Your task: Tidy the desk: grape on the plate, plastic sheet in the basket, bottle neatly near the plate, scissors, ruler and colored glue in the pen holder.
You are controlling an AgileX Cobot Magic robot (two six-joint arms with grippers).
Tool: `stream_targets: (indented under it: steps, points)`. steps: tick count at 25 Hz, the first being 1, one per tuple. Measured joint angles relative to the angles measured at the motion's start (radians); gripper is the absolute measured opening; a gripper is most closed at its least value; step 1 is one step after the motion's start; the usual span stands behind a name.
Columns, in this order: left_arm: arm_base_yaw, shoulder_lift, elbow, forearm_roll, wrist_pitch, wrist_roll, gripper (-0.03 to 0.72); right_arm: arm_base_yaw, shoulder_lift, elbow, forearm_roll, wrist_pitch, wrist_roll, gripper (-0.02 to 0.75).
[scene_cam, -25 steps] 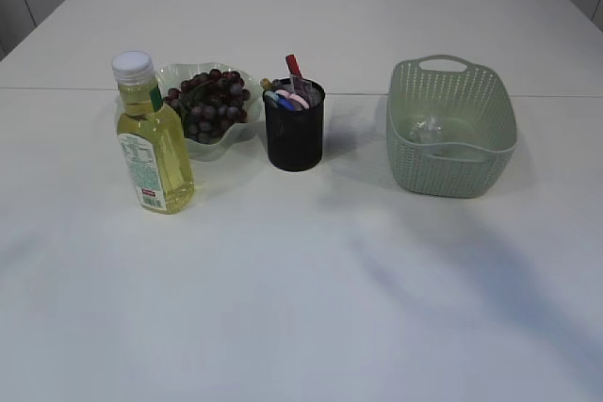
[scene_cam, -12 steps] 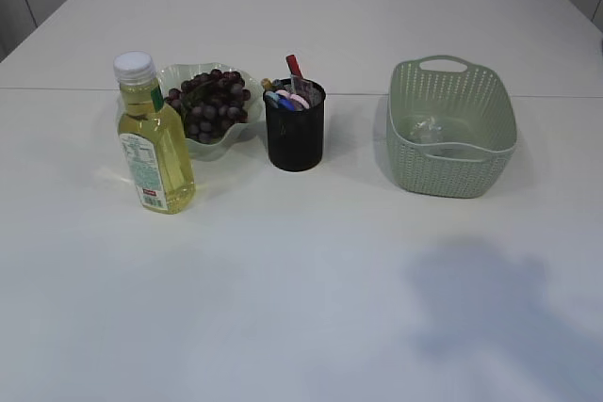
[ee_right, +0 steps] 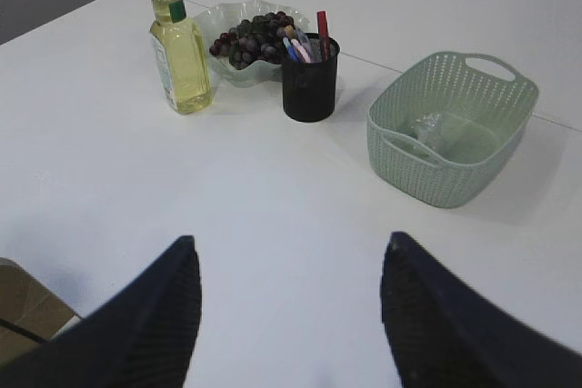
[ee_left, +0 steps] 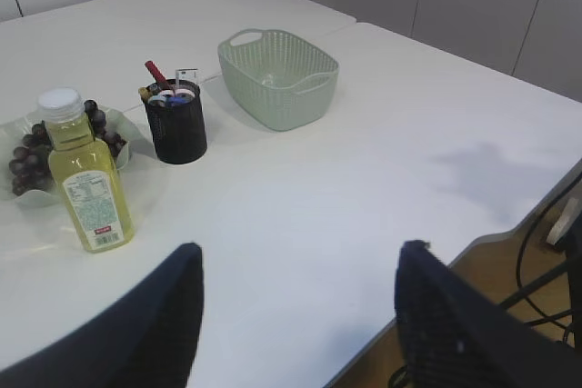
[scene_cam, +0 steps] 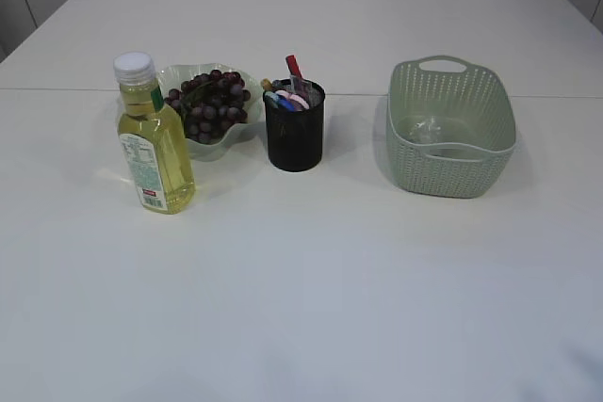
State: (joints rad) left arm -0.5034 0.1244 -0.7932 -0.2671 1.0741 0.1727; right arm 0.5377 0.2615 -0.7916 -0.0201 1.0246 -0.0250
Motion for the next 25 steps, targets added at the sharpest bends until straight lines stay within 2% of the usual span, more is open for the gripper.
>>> stream_targets:
  steps: [12,25]
  points:
    - [0.0,-0.104,0.13,0.012,0.044,0.006,0.486,0.0,-0.278,0.25,-0.011,0.055,-0.025,0.49]
    - [0.0,-0.112,0.258,0.086,0.045,0.03,0.486,0.0,-0.278,0.29,-0.011,0.118,-0.046,0.49]
